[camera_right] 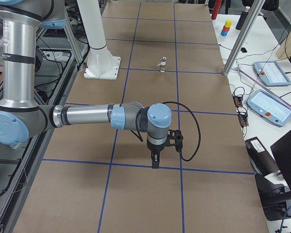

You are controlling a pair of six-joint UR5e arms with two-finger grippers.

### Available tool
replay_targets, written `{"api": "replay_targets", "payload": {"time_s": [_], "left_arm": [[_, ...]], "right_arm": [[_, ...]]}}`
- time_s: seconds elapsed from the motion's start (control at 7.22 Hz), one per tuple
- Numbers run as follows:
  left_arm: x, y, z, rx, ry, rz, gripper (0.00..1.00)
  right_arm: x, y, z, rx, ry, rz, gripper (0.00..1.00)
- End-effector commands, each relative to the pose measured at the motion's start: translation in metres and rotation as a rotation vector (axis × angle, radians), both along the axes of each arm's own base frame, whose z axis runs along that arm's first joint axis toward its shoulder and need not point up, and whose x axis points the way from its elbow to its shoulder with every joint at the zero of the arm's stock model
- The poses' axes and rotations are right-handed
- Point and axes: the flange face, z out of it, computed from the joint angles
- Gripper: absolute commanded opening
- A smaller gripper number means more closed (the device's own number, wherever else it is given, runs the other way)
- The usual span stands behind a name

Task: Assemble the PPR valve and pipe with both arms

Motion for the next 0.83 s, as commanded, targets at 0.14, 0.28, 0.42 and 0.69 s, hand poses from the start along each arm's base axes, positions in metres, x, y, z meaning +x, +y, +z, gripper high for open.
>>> {"api": "replay_targets", "payload": {"time_s": [0.14, 0.28, 0.42, 0.69], "left_arm": [[0.0001, 0.0069, 0.0082, -0.019, 0.002, -0.001, 1.00], [0.0013, 0.0125, 0.0110, -0.025, 0.003, 0.000, 1.00], [0.0007, 0.0134, 0.0117, -0.027, 0.003, -0.001, 1.00], [0.0014, 0.0139, 0.0116, -0.027, 0.003, 0.000, 1.00]], "right_arm": [[-0.0007, -0.0017, -0.0068, 0.013, -0.001, 0.001, 1.00], [0.0000, -0.0023, -0.0082, 0.016, -0.001, 0.002, 1.00], [0.0001, -0.0023, -0.0074, 0.015, 0.000, 0.002, 1.00], [0.0001, -0.0023, -0.0074, 0.015, 0.000, 0.002, 1.00]]}}
